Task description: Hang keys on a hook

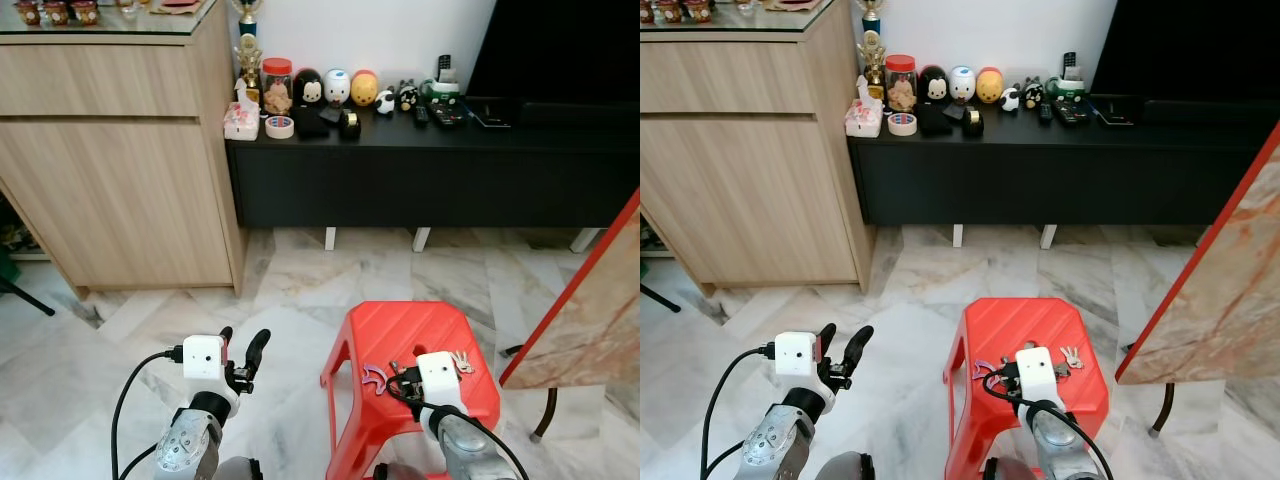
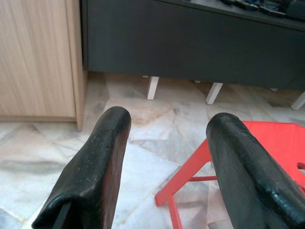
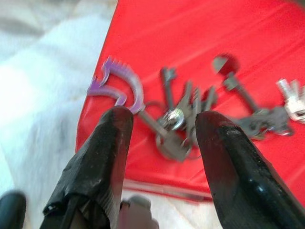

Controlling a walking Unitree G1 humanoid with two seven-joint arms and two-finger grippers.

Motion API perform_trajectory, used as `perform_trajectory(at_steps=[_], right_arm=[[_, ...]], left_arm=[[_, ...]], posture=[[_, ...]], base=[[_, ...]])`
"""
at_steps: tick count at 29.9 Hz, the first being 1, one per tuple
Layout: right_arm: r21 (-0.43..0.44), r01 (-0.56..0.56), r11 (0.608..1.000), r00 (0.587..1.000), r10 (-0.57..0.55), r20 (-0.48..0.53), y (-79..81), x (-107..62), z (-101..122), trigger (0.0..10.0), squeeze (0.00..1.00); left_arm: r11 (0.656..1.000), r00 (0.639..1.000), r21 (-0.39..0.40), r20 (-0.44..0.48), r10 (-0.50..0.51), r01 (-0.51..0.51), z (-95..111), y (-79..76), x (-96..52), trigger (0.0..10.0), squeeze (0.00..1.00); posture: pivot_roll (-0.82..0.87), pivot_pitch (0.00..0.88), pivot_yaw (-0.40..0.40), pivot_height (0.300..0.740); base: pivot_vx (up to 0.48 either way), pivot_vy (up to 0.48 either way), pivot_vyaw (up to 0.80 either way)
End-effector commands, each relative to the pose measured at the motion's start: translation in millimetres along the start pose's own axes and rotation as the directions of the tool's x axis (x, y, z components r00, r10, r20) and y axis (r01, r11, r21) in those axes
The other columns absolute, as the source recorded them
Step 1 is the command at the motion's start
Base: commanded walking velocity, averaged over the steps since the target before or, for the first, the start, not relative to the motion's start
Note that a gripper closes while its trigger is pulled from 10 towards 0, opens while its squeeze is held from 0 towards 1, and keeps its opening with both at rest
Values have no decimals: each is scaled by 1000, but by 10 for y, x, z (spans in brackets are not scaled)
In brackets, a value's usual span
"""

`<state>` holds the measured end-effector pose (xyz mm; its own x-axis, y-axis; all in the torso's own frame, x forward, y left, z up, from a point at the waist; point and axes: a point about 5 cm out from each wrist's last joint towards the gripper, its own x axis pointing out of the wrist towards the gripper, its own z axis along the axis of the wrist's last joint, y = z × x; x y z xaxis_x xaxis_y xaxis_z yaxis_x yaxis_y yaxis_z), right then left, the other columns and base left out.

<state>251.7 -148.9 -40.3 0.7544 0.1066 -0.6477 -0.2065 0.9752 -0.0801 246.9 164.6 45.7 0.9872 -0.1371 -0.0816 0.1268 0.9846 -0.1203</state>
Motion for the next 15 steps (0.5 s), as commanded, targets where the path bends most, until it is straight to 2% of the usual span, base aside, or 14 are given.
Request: perform_trajectory(at_steps=[1,6,7,8,15], right_arm=[[-39,-13,999,999,12,-29,-18,5,-19,10000,0],[-22,-14,1000,1000,13,-26,-12,17,2,10000,0],[-8,-10,1000,1000,9,-26,-14,27,19,10000,749],[-6,-5,1000,1000,4,-25,-18,31,29,10000,1000],[1,10,1000,1000,-10,-22,-21,56,96,10000,1000]], left_arm=[[1000,1000,-3,-14,-7,7,-8,-18,-4,10000,0],[1000,1000,-3,-16,-9,9,-11,-24,-11,10000,0],[1000,1000,-3,-16,-9,9,-9,-30,-9,10000,0],[1000,1000,-4,-15,-9,9,-7,-33,-7,10000,0],[1000,1000,-9,-10,-11,11,2,-66,3,10000,0]], posture=[[44,37,-79,632],[44,44,-80,632],[44,49,-80,632],[46,52,-81,632],[51,66,-81,632]], base=[[0,0,0],[0,0,0],[0,0,0],[0,0,0],[0,0,0]])
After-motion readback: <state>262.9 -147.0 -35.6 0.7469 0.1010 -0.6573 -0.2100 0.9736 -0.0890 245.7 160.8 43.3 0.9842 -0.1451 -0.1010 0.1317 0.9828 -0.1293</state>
